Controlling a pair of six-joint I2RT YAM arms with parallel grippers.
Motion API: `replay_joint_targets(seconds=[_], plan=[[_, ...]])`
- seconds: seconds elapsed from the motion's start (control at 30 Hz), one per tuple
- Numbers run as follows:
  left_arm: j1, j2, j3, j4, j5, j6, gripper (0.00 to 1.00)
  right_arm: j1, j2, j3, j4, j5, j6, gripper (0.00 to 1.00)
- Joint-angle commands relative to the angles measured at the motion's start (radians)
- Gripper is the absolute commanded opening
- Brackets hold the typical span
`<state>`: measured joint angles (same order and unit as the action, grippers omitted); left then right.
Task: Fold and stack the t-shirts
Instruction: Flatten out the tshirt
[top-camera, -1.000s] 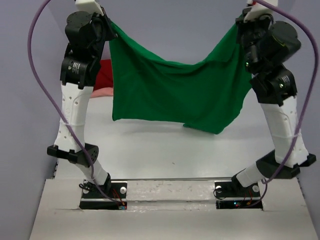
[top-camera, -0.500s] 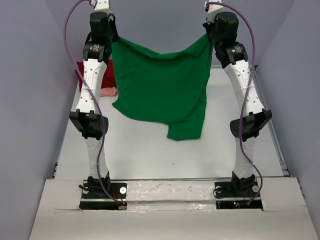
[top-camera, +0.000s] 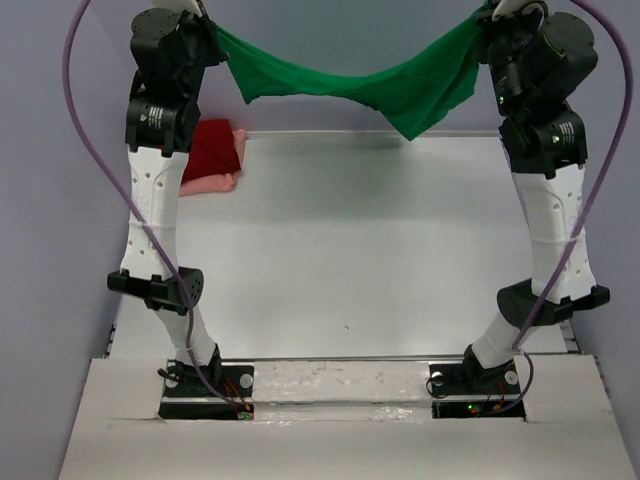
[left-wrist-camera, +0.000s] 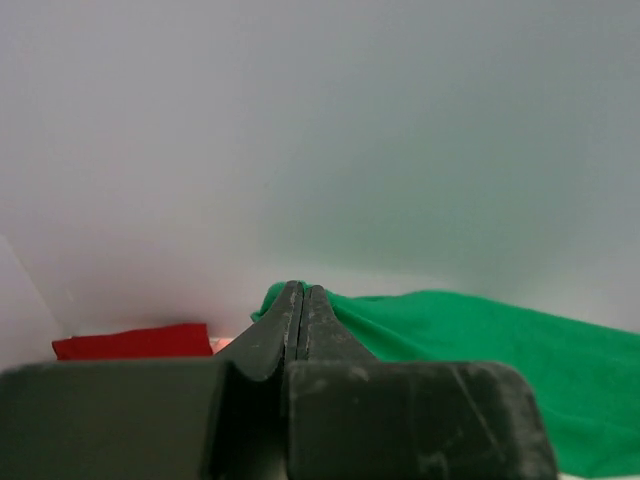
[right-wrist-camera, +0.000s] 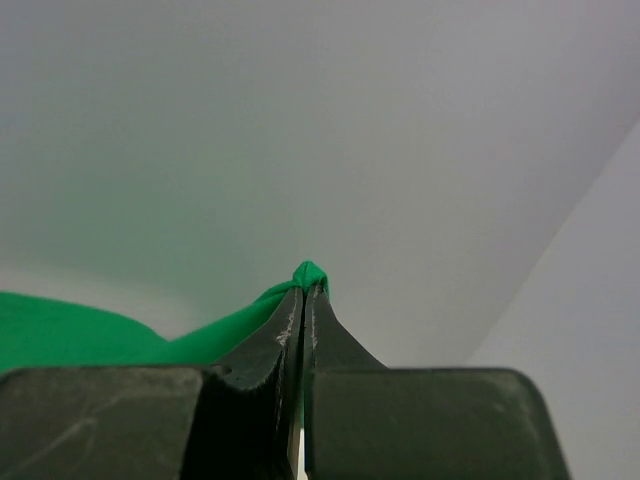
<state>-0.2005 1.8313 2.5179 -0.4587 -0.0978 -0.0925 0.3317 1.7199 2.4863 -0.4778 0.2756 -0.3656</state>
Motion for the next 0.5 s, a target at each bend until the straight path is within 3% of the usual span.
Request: replay_joint_targets(seconds=[0.0,0.27,0.33,0.47], plan=[[-0.011,-0.107,-0.112,0.025,-0.008,-0.003,0.00,0.010,-0.068,-0.148,0.025,0.019,0.049,0.00],[-0.033,-0.332,-0.775,0.204,-0.019,-0.070,0.00,0.030,-0.258,-0.579,0.031,0.005,0.198,0.00],[-0.034,-0.363,-0.858,0.229,-0.017,-0.078,0.00,0.059,-0.324,-0.684,0.056,0.022,0.209,0.00],[-0.037,-0.383,-0.809,0.198,-0.031,-0.067,0.00,0.087,-0.264,-0.528,-0.031,0.079,0.168,0.00]])
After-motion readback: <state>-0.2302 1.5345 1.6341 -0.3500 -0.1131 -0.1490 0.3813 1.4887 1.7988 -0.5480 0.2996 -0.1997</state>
